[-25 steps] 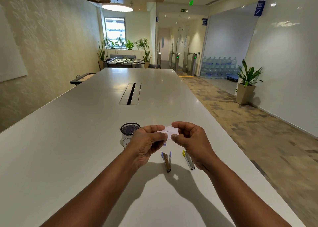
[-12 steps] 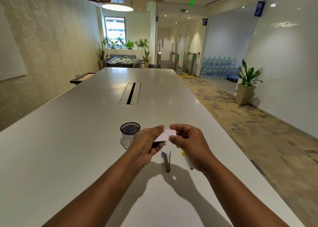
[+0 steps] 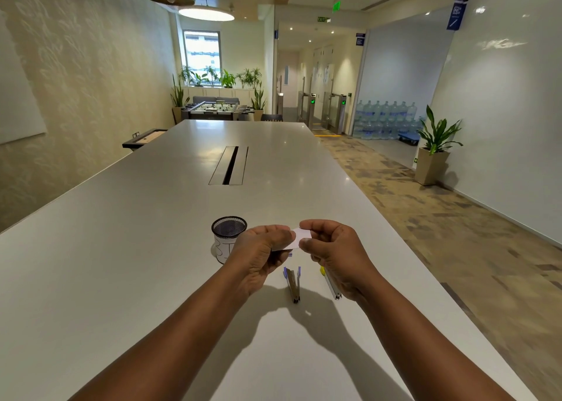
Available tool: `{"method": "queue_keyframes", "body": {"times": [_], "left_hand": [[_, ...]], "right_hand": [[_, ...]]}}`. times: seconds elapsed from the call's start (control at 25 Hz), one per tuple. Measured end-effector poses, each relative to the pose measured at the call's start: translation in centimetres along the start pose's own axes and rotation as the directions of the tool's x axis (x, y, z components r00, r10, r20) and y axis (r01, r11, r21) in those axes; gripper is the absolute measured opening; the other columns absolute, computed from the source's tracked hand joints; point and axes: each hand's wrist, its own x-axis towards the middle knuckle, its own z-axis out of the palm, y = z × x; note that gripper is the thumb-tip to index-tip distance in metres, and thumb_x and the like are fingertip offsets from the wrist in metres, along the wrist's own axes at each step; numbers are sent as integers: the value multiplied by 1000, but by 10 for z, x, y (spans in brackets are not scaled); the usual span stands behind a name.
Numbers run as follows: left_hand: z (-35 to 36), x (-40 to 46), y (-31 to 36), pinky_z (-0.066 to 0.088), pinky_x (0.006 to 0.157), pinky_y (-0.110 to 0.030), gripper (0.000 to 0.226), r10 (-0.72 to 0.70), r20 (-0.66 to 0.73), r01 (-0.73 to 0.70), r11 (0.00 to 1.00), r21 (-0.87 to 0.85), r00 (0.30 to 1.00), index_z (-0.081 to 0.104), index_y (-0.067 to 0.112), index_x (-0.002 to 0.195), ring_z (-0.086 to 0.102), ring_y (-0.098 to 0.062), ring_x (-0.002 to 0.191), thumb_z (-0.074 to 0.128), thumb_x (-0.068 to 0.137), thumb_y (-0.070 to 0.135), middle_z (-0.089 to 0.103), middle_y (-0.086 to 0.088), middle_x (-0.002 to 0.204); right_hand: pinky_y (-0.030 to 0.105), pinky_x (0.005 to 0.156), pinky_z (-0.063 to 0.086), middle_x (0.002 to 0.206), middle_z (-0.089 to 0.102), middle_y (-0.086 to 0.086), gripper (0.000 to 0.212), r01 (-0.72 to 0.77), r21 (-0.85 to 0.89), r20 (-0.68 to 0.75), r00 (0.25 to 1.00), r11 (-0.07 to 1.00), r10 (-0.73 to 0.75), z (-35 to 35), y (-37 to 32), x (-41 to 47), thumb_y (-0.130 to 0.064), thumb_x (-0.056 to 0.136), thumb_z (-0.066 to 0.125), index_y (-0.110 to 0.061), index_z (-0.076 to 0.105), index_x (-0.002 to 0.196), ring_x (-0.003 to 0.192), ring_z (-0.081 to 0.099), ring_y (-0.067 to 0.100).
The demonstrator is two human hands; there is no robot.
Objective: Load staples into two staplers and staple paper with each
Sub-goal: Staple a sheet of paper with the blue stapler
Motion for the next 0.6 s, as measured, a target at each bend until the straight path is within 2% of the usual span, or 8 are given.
{"method": "queue_keyframes", "body": {"times": [0.12,0.28,0.36,0.44,0.52,0.6], "left_hand": [[4,1,-1,57,69,-33,13,-6,-48,4,999,-44,999,70,5,91,68,-25,72,79,82,4,75,-14,83],[2,0,0,58,69,-30,19,14,86,-13,1000,-13,996,71,3,94,66,-24,75,79,78,-4,74,-14,83],[0,3,0,58,69,-29,22,16,104,-17,1000,10,994,71,3,97,67,-24,76,78,78,-7,74,-14,85],[1,4,-1,57,64,-29,15,12,53,-12,1000,-1,999,71,3,92,66,-24,72,77,80,-3,73,-15,84],[3,5,-3,55,65,-31,11,-16,-21,15,999,-52,1000,69,5,89,65,-25,72,77,82,1,73,-15,82],[3,7,-6,55,65,-30,12,-23,-20,21,997,-69,1000,69,5,89,65,-24,72,78,82,4,74,-15,82]], "right_hand": [[28,64,49,90,77,11,33,-2,8,7,1000,1000,2,0,0,0,4,86,72,-11,72,115,64,62,10],[29,69,51,91,78,7,32,-9,29,-19,1000,1000,9,-4,-1,1,2,86,72,-13,72,115,69,64,13],[29,69,52,95,79,8,32,-10,45,-22,1000,999,11,-4,0,1,2,86,72,-14,72,114,72,65,15],[28,67,51,92,78,7,32,-15,44,-7,1000,999,15,-3,1,0,4,86,71,-13,72,114,70,65,14],[26,64,50,91,77,9,33,-15,36,10,1000,999,15,-1,2,-1,5,86,71,-12,72,115,67,63,12],[25,62,49,92,76,13,33,-8,25,10,1000,1000,8,-1,2,-1,5,86,71,-11,72,115,66,61,11]]}}
